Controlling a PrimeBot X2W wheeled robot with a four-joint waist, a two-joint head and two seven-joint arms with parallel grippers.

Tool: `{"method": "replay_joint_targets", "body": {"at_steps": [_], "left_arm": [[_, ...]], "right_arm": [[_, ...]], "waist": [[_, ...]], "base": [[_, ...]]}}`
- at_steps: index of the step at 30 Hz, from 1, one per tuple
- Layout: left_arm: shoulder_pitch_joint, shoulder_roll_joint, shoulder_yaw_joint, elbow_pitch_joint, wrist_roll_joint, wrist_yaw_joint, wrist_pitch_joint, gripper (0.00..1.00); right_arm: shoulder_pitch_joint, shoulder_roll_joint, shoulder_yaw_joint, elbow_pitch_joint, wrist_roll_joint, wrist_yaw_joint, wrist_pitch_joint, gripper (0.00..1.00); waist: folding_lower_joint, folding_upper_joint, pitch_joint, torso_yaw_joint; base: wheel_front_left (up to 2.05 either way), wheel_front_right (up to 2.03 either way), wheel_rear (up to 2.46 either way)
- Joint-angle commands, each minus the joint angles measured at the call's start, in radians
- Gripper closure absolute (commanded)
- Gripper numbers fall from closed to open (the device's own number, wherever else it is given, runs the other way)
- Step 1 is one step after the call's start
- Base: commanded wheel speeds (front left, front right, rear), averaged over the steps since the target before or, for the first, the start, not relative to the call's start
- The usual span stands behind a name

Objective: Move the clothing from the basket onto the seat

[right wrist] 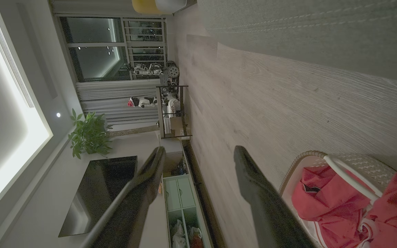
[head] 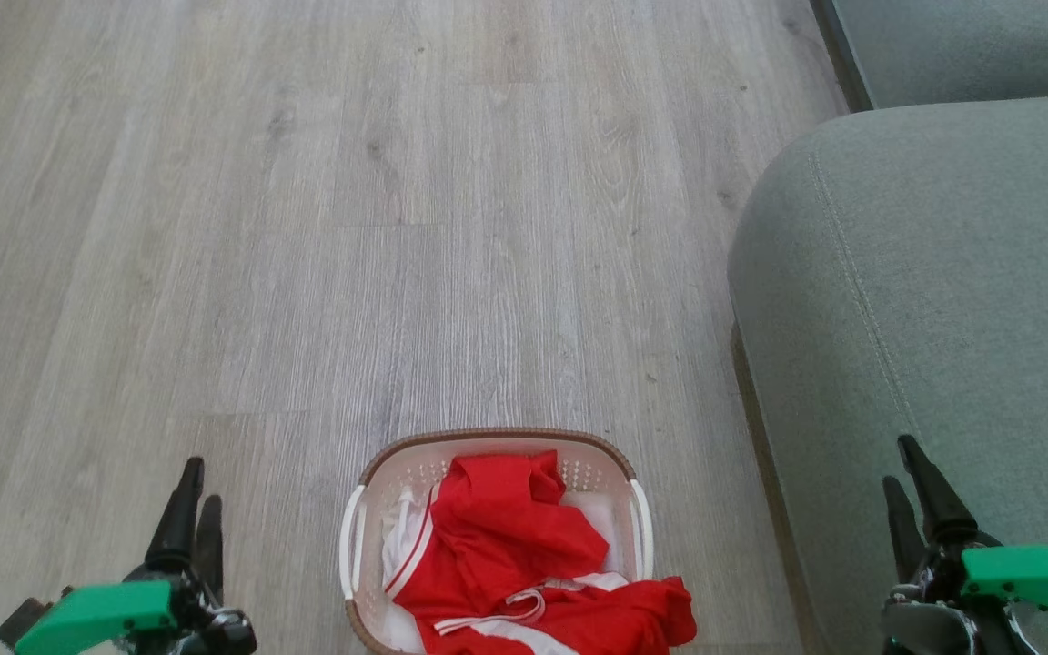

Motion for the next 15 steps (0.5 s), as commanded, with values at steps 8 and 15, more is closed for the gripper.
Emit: {"method": "replay_joint_targets", "body": {"at_steps": [8, 15], "left_arm": [[-0.048, 0.008, -0.011, -0.055, 0.008, -0.001, -0.028, 0.0], [-0.052, 0.009, -0.013, -0.076, 0.036, -0.001, -0.049, 0.0]], "right_arm": [[-0.041, 0.0, 0.013, -0.067, -0.001, 0.0, -0.022, 0.0], [-0.044, -0.005, 0.026, -0.097, -0.021, 0.0, -0.045, 0.0]], "waist": [[0.0, 0.0, 0.001, -0.001], [0.0, 0.0, 0.001, -0.002]], "base": [[0.0, 0.0, 0.0], [0.0, 0.0, 0.0]]}}
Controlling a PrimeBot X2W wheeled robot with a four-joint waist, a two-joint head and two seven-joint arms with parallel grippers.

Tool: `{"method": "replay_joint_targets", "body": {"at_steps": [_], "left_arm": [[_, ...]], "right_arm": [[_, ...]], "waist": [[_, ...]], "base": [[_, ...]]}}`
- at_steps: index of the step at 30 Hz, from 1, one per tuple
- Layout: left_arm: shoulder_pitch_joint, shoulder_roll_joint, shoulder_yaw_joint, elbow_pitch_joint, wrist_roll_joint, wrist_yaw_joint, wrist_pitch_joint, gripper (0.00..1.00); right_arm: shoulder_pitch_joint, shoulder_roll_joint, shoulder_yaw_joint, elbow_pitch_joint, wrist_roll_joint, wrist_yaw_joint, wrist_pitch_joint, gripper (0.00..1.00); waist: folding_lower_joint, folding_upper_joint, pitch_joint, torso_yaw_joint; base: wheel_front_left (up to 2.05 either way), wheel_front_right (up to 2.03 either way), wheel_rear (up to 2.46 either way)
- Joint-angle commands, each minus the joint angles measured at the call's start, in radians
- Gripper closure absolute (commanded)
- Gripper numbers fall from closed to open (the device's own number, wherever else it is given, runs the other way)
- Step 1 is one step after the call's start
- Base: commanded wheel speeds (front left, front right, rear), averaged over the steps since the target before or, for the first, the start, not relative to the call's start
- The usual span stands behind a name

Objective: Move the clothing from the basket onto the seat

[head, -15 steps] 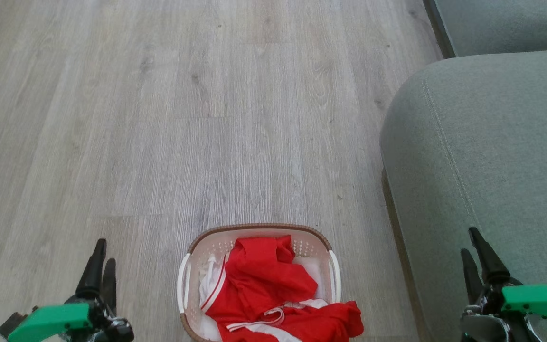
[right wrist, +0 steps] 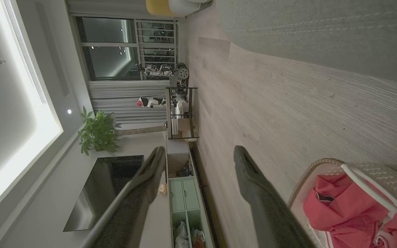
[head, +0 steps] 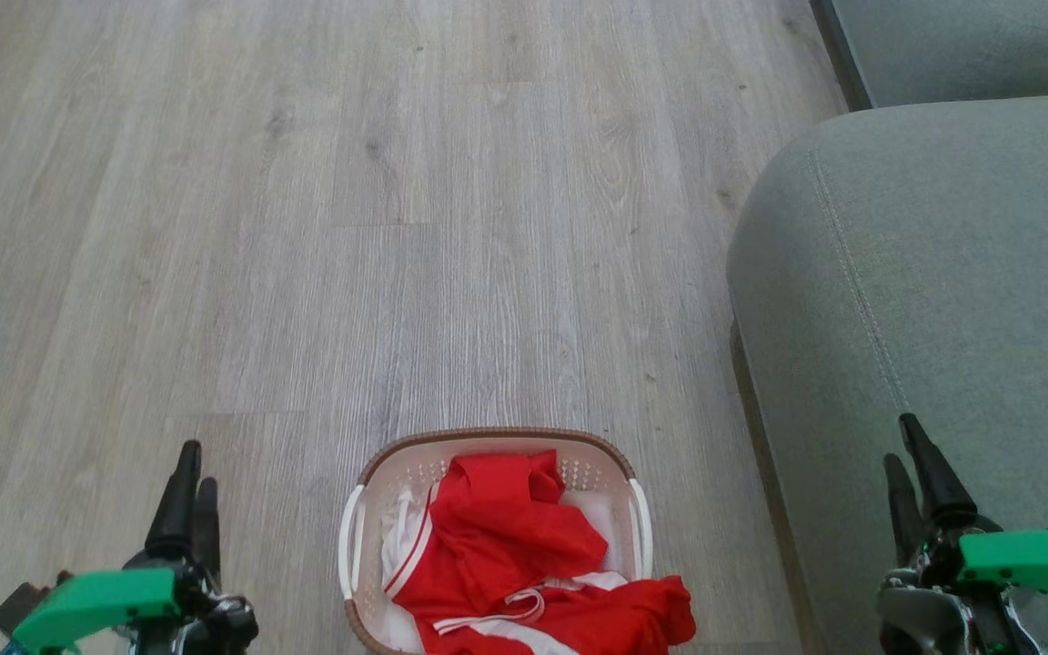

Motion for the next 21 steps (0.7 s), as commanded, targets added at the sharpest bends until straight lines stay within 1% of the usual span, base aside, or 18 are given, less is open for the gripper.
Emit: {"method": "replay_joint_targets", "body": {"at_steps": [1, 7, 16, 17, 21], "left_arm": [[-0.051, 0.009, 0.002, -0.043, 0.017, -0.001, -0.01, 0.0], [-0.053, 0.01, -0.002, -0.065, 0.068, -0.002, -0.027, 0.0], [-0.053, 0.01, -0.018, -0.093, 0.198, -0.002, -0.054, 0.0], [-0.053, 0.01, -0.018, -0.093, 0.198, -0.002, -0.054, 0.0], [-0.053, 0.011, -0.023, -0.103, 0.259, -0.003, -0.065, 0.0]], "right_arm": [[-0.046, -0.007, 0.006, -0.045, -0.016, 0.0, -0.009, 0.0], [-0.05, -0.021, 0.032, -0.069, -0.069, 0.0, -0.033, 0.0], [-0.053, -0.032, 0.056, -0.106, -0.175, 0.0, -0.06, 0.0], [-0.053, -0.032, 0.056, -0.106, -0.175, 0.0, -0.06, 0.0], [-0.054, -0.042, 0.072, -0.118, -0.236, 0.0, -0.072, 0.0]], "waist": [[0.0, 0.0, 0.0, 0.0], [0.0, 0.0, 0.0, -0.003], [0.0, 0.0, 0.0, -0.005], [0.0, 0.0, 0.0, -0.005], [0.0, 0.0, 0.0, -0.007]], "base": [[0.0, 0.0, 0.0], [0.0, 0.0, 0.0], [0.0, 0.0, 0.0], [0.0, 0.0, 0.0], [0.0, 0.0, 0.0]]}}
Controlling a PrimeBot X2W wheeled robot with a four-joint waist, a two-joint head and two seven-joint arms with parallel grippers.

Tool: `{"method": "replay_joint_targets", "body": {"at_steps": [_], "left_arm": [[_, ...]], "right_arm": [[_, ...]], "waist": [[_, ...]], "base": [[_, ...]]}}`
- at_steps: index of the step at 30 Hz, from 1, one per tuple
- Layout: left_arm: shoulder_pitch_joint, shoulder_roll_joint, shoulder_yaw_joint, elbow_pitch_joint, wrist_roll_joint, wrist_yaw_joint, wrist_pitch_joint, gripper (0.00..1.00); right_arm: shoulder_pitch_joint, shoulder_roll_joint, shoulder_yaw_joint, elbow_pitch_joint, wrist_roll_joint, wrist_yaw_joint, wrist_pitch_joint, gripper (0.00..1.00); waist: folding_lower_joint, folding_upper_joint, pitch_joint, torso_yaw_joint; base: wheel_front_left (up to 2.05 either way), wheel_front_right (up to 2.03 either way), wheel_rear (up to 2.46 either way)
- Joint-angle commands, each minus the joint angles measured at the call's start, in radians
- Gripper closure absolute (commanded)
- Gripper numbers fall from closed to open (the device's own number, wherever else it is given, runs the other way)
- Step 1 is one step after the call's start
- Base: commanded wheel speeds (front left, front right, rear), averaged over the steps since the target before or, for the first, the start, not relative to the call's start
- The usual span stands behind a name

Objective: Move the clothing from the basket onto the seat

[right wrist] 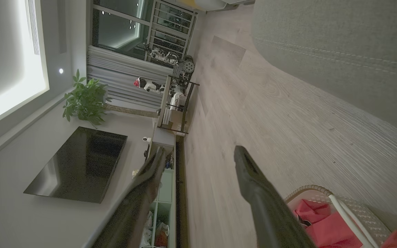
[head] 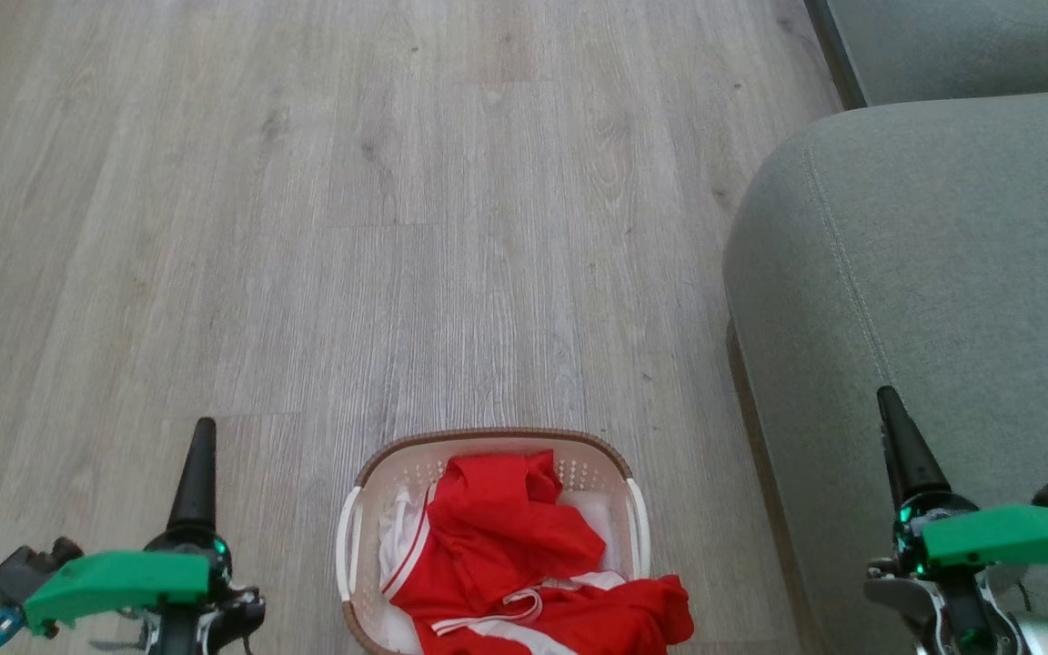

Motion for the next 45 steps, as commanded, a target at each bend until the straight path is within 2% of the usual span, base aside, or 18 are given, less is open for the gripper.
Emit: {"method": "replay_joint_targets", "body": {"at_steps": [1, 16, 26, 45], "left_arm": [[-0.052, 0.011, 0.001, -0.044, 0.035, -0.002, -0.013, 0.0], [-0.051, 0.012, -0.027, -0.074, 0.302, 0.033, -0.057, 0.0], [-0.047, 0.013, -0.058, -0.094, 0.536, 0.061, -0.089, 0.0], [-0.045, 0.015, -0.087, -0.115, 0.756, 0.086, -0.142, 0.0]], "right_arm": [[-0.051, -0.024, 0.015, -0.046, -0.028, 0.0, -0.013, 0.0], [-0.054, -0.042, 0.053, -0.076, -0.281, 0.0, -0.057, 0.0], [-0.059, -0.064, 0.084, -0.088, -0.453, 0.0, -0.09, 0.0], [-0.065, -0.085, 0.125, -0.098, -0.66, 0.0, -0.143, 0.0]], "waist": [[0.0, -0.0001, 0.0, 0.0], [0.0, -0.0001, -0.002, -0.005], [0.0, -0.0001, -0.003, -0.008], [0.0, -0.0001, -0.005, -0.012]], "base": [[0.0, 0.0, 0.0], [0.0, 0.0, 0.0], [0.0, 0.0, 0.0], [0.0, 0.0, 0.0]]}}
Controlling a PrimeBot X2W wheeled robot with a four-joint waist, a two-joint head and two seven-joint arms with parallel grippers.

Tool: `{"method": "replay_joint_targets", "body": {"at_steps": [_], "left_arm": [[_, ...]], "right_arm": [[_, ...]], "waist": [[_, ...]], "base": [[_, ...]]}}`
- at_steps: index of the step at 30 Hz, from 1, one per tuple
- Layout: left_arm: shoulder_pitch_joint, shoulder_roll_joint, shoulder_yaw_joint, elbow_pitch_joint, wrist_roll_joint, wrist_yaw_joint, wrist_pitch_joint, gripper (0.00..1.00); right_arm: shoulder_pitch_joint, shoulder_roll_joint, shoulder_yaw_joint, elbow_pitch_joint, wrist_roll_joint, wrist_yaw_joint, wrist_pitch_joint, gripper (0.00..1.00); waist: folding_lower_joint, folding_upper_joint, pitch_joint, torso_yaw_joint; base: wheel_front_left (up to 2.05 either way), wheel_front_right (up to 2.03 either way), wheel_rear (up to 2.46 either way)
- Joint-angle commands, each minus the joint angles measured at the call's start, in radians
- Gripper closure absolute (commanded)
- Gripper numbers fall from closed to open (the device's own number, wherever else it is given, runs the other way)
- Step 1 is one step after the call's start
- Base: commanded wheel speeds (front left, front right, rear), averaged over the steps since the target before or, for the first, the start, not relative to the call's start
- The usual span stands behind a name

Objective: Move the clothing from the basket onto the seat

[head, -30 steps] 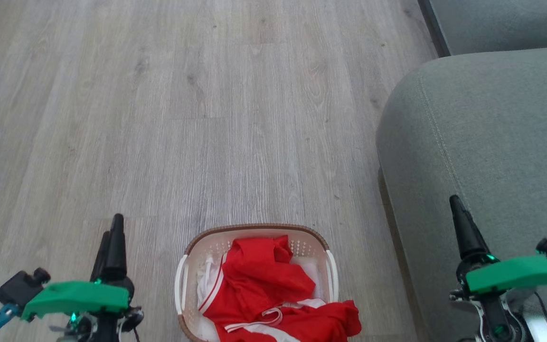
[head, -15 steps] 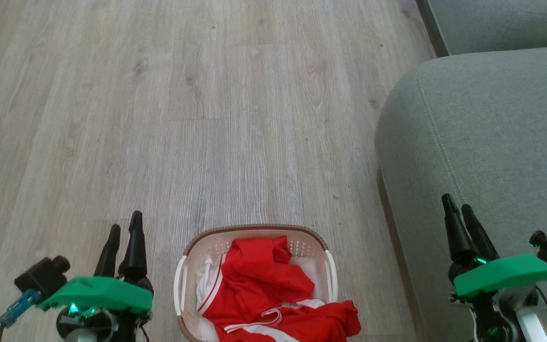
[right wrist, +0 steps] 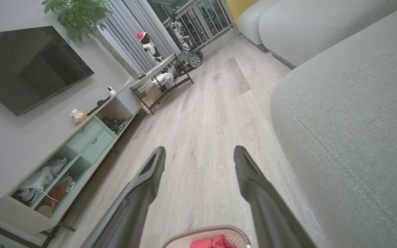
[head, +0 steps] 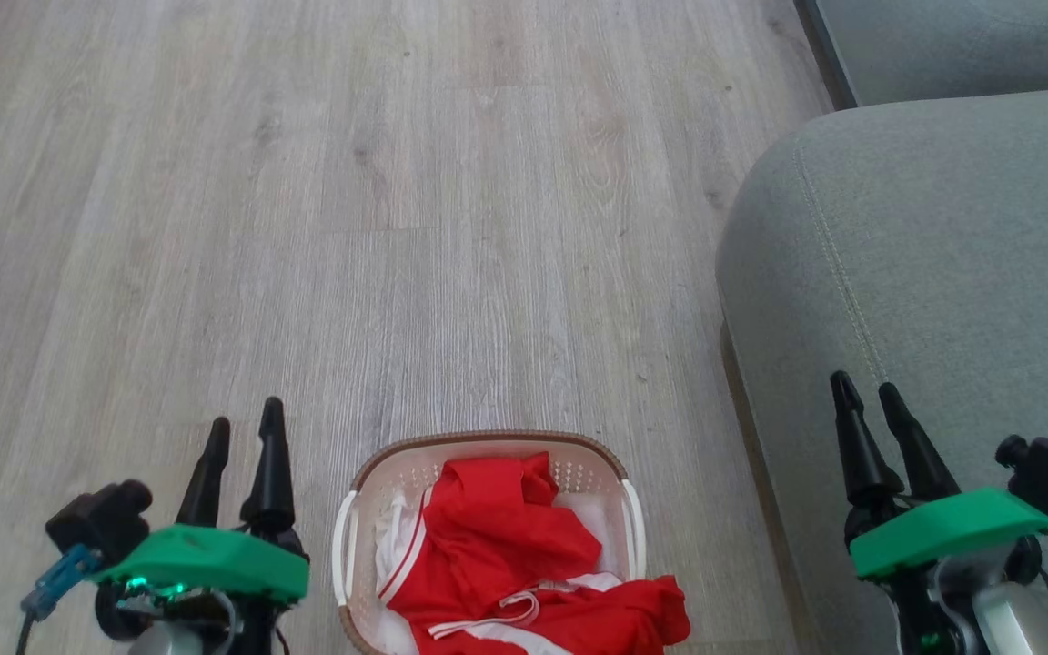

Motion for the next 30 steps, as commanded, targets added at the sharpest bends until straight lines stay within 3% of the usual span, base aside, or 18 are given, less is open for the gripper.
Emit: {"method": "replay_joint_targets", "body": {"at_steps": [1, 30], "left_arm": [[-0.046, 0.014, 0.011, -0.042, 0.035, 0.007, -0.016, 0.0], [-0.046, 0.017, -0.033, -0.103, 0.386, 0.038, -0.104, 0.0]], "right_arm": [[-0.055, -0.025, 0.018, -0.047, -0.033, 0.0, -0.015, 0.0], [-0.065, -0.053, 0.064, -0.091, -0.341, 0.0, -0.104, 0.0]], "waist": [[0.0, 0.0, 0.0, 0.0], [0.0, 0.0, -0.001, -0.005]], "base": [[0.0, 0.0, 0.0], [0.0, 0.0, 0.0]]}}
